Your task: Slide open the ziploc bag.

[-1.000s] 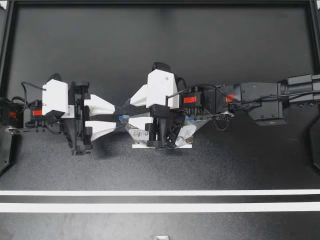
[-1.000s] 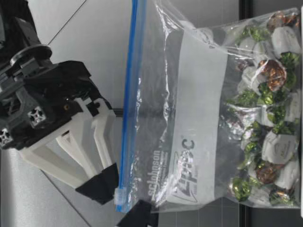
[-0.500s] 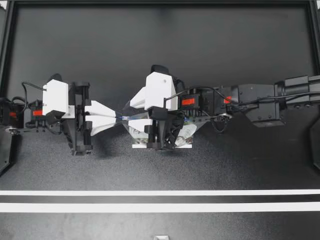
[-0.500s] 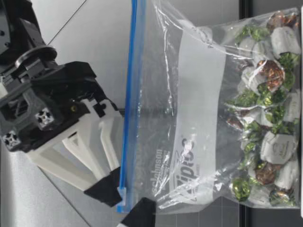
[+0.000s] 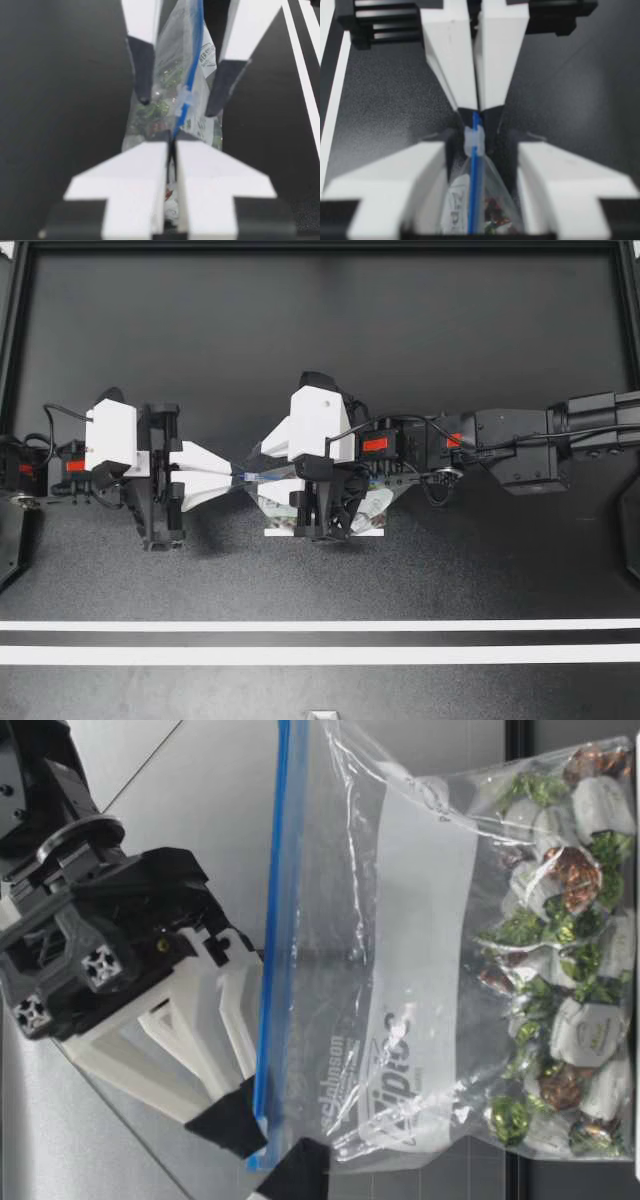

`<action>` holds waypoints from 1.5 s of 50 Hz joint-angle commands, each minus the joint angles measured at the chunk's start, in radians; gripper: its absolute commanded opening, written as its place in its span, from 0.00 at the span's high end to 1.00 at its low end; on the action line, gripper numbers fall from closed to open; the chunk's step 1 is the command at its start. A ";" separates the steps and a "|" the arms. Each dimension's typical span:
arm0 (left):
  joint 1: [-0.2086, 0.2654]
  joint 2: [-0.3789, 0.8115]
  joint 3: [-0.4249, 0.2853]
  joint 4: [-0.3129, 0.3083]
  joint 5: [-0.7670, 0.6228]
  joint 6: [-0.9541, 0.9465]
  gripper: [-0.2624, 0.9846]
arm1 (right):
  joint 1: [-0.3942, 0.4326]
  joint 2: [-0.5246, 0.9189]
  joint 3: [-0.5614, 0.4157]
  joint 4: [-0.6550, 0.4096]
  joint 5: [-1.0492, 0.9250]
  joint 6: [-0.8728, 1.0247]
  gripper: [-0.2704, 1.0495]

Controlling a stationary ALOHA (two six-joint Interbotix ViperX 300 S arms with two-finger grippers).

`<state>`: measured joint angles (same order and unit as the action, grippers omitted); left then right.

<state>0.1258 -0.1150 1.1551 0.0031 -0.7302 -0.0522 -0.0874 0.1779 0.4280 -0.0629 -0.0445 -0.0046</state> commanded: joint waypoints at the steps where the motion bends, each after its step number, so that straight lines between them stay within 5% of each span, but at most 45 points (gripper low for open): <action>1: 0.002 -0.008 -0.017 0.002 -0.011 0.000 0.88 | 0.002 -0.020 -0.032 0.002 0.009 0.002 0.54; 12: 0.002 -0.008 -0.012 0.002 -0.011 0.000 0.88 | 0.009 -0.026 -0.061 0.002 0.083 0.000 0.76; 22: 0.000 -0.008 -0.009 0.002 -0.003 0.005 0.89 | 0.009 -0.054 -0.120 -0.005 0.316 -0.009 0.85; 46: 0.002 -0.008 0.003 0.002 -0.002 0.008 0.89 | 0.008 -0.086 -0.186 -0.028 0.627 -0.072 0.86; 75: 0.002 -0.015 0.014 0.002 0.000 0.011 0.89 | 0.008 -0.155 -0.127 -0.028 0.904 -0.117 0.86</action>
<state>0.1243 -0.1150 1.1704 0.0061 -0.7271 -0.0430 -0.0767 0.0721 0.2961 -0.0890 0.8222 -0.1197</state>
